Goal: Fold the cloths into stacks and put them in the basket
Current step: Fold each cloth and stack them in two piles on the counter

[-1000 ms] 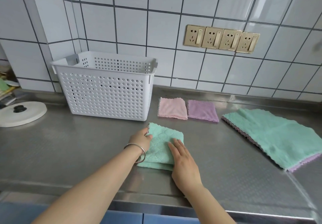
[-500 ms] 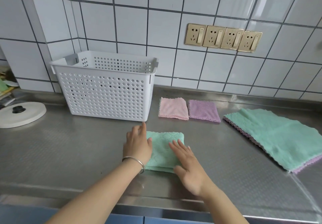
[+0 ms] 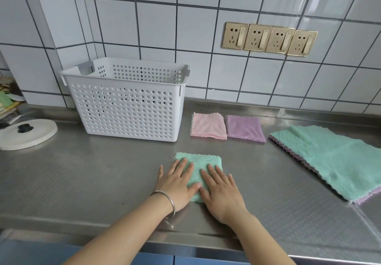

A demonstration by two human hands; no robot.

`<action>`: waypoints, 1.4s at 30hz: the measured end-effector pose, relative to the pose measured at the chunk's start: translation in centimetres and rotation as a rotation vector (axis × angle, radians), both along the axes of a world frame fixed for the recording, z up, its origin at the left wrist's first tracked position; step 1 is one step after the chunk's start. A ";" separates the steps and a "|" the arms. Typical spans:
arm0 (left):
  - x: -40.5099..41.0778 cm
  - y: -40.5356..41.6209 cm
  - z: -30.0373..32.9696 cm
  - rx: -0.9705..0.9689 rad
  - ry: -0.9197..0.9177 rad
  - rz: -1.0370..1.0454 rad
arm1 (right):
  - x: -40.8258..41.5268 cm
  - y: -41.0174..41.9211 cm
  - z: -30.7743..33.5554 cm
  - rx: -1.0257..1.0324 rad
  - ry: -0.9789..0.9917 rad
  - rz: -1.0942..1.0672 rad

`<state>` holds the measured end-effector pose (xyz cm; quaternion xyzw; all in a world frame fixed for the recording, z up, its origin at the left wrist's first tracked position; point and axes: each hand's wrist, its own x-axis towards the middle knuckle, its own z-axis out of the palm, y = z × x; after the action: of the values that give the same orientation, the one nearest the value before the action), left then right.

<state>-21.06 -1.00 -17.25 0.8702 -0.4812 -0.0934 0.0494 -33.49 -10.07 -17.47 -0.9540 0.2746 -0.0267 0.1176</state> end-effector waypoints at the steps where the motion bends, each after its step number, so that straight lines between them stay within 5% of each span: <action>1: 0.0 0.1 0.1 -0.007 0.007 -0.006 | 0.0 0.0 0.2 0.023 0.009 0.012; 3: 0.1 0.6 0.2 -0.067 -0.020 0.016 | -0.3 0.1 0.9 0.130 -0.058 0.000; 6: 0.6 1.5 0.6 -0.354 -0.179 0.186 | -1.4 0.1 1.7 0.251 -0.439 -0.241; 8: 0.9 2.0 1.2 -0.303 -0.158 0.314 | -2.0 0.1 2.3 0.304 -0.526 -0.439; 10: 0.8 2.0 1.3 -0.159 -0.106 0.386 | -1.9 0.1 2.5 0.383 -0.392 -0.522; 15: -0.2 1.2 1.2 -0.167 -0.008 0.410 | -1.3 1.1 2.6 0.467 -0.253 -0.488; 21: -1.6 0.2 2.8 -0.584 0.366 0.471 | -2.0 -0.3 2.7 0.523 -0.496 -0.427; 27: 0.2 -5.8 4.7 -0.881 0.303 0.350 | -0.2 -6.4 5.1 0.429 -0.684 -0.362; 42: 11.0 -21.1 2.9 -0.707 0.188 0.411 | 11.3 -20.0 3.1 0.576 -0.692 -0.524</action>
<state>-10.02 -22.14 -14.39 0.8652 -0.2935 0.0102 0.4063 -22.18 -30.07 -14.36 -0.7176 0.4454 -0.2925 0.4486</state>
